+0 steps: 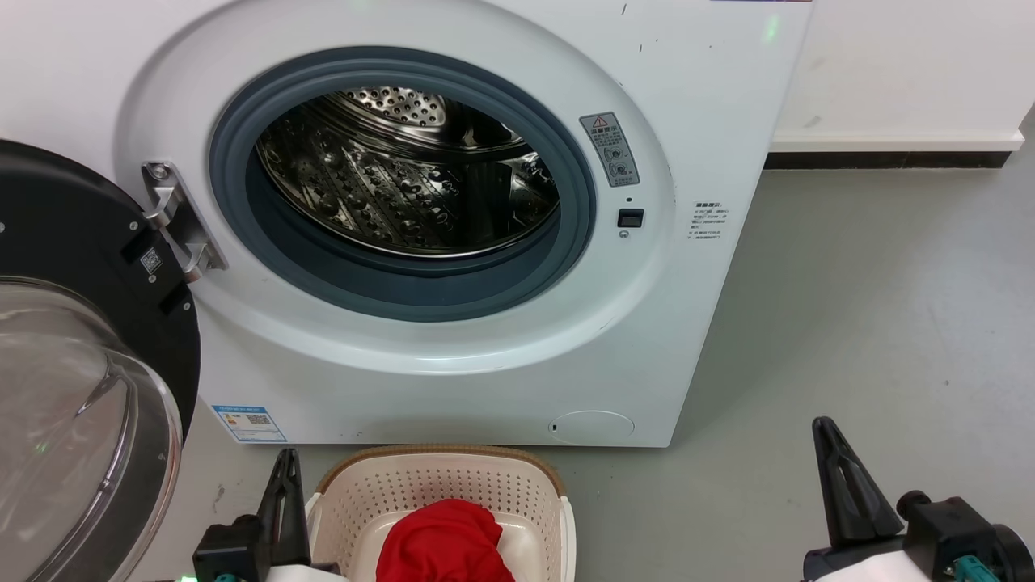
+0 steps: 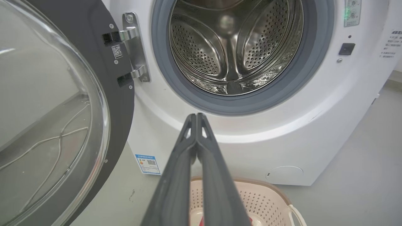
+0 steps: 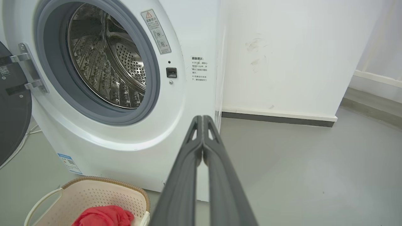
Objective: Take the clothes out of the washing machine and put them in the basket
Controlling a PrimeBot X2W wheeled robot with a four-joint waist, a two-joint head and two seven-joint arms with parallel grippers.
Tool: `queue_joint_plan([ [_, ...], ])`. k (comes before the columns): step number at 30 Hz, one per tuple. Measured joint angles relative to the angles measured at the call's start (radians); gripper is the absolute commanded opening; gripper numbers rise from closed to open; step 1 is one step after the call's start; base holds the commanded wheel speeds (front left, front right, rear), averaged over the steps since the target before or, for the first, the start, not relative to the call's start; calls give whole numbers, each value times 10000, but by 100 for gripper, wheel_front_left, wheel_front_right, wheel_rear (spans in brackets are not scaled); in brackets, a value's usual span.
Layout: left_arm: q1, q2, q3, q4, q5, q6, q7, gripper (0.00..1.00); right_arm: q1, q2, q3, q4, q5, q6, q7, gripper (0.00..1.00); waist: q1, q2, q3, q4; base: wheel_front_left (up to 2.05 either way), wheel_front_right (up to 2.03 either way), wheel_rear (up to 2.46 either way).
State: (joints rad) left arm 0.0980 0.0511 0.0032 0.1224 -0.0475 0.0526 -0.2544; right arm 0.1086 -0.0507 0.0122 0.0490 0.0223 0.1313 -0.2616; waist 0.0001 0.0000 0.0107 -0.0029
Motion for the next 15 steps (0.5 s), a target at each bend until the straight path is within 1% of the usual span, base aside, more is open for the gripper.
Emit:
queue_joint_plan([
  [15,-244,-6,194,274,-2978,-353,717,0,-210,-119,6,389,3241,-2,529,0,0,0,-9,4,0,0,0],
])
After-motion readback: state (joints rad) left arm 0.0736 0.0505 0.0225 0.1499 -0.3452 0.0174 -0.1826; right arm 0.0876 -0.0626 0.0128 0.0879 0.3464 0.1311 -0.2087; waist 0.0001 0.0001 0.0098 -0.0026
